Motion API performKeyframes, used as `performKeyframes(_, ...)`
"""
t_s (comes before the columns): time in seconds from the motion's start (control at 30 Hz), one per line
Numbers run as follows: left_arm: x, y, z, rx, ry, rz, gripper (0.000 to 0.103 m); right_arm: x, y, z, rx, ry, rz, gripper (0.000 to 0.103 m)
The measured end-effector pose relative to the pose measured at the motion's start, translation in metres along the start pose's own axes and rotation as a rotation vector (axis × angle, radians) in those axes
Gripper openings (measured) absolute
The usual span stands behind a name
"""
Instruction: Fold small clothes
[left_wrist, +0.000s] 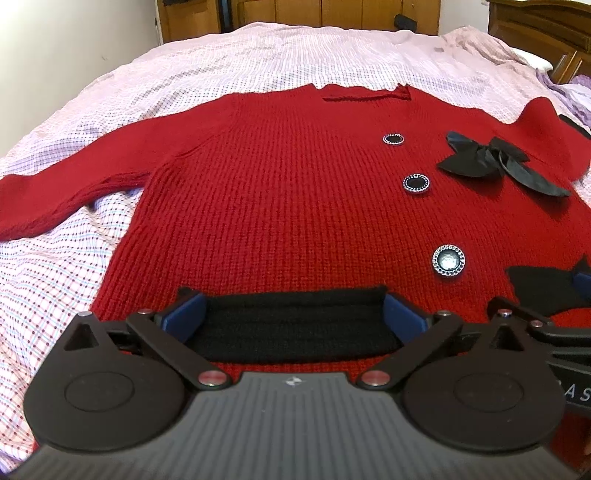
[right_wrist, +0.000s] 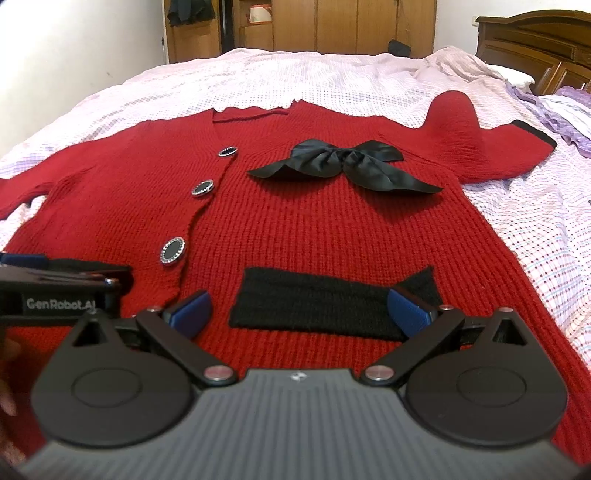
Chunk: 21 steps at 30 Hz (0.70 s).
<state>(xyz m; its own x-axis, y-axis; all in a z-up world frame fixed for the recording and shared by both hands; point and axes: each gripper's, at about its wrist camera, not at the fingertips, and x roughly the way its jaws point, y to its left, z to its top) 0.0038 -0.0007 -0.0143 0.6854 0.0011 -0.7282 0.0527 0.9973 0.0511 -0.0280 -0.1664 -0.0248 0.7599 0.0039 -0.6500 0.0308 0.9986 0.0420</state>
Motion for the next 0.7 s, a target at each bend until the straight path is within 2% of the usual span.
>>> performKeyframes(0.27, -0.003, 0.002, 0.004, 0.009, 0.020, -0.010, 0.103, -0.008, 0.005, 0.004, 0.003, 0.023, -0.026, 0.103)
performKeyframes(0.7, -0.007, 0.000, 0.005, 0.015, 0.050, -0.002, 0.103, -0.006, 0.013, 0.001, -0.068, 0.059, -0.054, 0.103)
